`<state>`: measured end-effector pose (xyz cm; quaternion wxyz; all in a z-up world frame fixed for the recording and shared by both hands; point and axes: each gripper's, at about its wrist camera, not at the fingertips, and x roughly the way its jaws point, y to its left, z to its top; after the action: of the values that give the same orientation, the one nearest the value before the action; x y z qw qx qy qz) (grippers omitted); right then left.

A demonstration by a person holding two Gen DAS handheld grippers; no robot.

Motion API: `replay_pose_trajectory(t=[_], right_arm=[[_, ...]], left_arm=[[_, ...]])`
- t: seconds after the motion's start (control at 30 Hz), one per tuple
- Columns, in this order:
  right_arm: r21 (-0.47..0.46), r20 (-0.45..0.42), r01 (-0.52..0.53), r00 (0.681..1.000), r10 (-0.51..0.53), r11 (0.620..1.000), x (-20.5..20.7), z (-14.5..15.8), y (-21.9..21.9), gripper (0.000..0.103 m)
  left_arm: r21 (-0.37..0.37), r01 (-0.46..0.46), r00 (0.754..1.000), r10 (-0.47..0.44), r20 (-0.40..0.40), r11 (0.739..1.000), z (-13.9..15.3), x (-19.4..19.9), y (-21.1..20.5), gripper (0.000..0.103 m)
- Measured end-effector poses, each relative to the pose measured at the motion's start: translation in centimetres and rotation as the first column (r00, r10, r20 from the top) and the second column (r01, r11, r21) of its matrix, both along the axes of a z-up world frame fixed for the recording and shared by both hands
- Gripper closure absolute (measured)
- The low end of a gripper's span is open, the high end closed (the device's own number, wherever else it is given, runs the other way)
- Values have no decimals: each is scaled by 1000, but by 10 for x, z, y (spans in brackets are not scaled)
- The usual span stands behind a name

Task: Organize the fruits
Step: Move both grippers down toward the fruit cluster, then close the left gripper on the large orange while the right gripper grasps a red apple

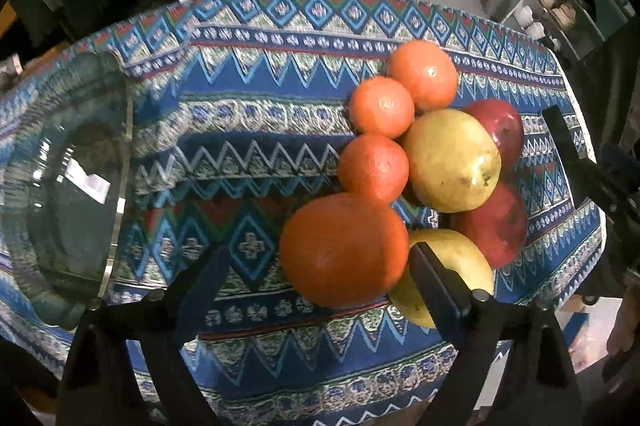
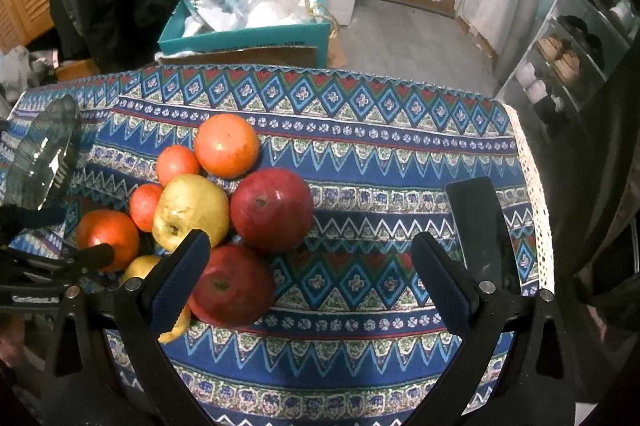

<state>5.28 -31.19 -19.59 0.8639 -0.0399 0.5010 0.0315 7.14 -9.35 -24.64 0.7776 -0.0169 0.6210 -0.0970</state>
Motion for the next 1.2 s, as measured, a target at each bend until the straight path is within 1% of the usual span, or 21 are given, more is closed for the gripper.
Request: replay_pose_trajectory(t=[0.07,0.13,0.17,0.27,0.33,0.53,0.67,0.77,1.0,1.2], right_arm=[[2,-4,0,1000,0,1000,1,-1,0,3],[4,-9,0,1000,0,1000,2,-3,0,3],[6,-12,-1,1000,1,1000,3,-4,-1,3],[15,-23,-1,1000,2,1000,6,-9,0,3],[23,-33,-3,999,3,1000,9,-13,-1,3],[39,-58,-10,998,12,999,21,-24,1,3],[66,-79,-12,997,18,998,29,-32,2,3],[92,-89,-6,996,14,996,38,-37,2,3],[177,-124,37,992,-15,984,56,-47,1,3],[201,-171,86,984,-52,976,68,-58,-1,4]], left_arm=[[-13,0,1000,0,-15,1000,-5,1,0,15],[-28,6,1000,-7,-27,1000,-9,1,-2,20],[-40,3,1000,-4,-25,999,-10,1,-1,20],[-105,-5,999,0,-43,994,-11,3,1,33],[-106,-7,999,2,-47,994,-11,4,1,33],[-82,1,1000,-3,-18,997,-9,1,-1,34],[-80,-20,1000,22,16,997,3,4,7,34],[-75,-34,997,39,60,997,15,8,14,34],[-64,-47,989,55,139,997,30,22,24,34],[-74,-62,981,75,178,995,38,36,30,34]])
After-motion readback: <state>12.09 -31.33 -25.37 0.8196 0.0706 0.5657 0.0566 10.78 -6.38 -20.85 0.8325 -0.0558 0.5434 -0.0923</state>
